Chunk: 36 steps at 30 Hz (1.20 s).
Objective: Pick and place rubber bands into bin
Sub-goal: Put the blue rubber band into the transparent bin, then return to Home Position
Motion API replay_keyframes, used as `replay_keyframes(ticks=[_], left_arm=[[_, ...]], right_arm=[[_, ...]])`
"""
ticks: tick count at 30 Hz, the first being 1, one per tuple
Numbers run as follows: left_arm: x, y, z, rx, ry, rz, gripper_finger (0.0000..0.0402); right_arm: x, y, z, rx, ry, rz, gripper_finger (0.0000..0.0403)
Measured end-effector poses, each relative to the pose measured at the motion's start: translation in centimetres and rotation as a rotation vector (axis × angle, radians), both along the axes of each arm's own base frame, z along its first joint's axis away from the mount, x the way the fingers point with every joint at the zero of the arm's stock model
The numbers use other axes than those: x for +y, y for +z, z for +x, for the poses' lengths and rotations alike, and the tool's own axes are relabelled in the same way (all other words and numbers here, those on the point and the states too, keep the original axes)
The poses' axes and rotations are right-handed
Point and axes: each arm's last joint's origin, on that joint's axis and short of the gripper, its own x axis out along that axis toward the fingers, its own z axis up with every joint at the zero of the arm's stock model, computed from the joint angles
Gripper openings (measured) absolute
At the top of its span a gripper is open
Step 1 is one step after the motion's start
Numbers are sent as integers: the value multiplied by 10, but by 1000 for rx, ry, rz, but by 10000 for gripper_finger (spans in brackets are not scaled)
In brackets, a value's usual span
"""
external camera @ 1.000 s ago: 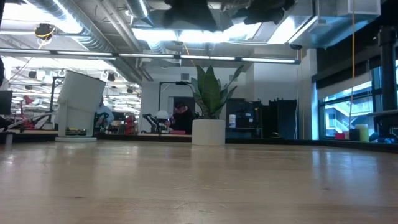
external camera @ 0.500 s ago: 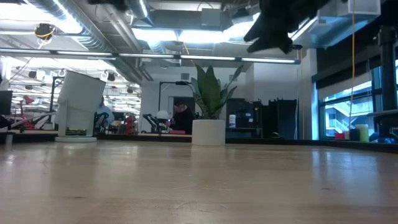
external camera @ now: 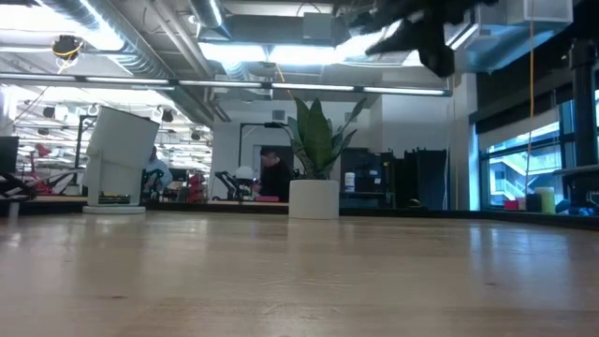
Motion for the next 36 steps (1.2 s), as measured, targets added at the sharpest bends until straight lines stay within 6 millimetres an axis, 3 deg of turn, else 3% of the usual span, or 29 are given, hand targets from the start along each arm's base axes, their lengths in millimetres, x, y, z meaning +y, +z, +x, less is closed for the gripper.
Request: replay_keyframes(ticks=[4,9,14,18,27,31,36], left_arm=[[-12,-15,-17,17,-10,18,2],[-24,-33,-21,0,-60,-54,2],[-30,-47,-26,-10,-47,-83,6],[-31,-50,-30,-17,-23,-76,31],[-36,-50,-36,-4,-35,-95,126],[-35,-50,-36,1,-98,-83,141],[-30,-50,-29,-10,-76,-56,143]], right_arm=[[21,7,23,-4,7,-27,73],[43,10,57,-1,38,-31,29],[62,8,87,5,66,-38,6],[71,2,102,28,84,-40,4],[76,-1,106,56,129,-18,14],[75,-4,103,120,214,-176,8],[74,-8,101,164,226,-199,7]])
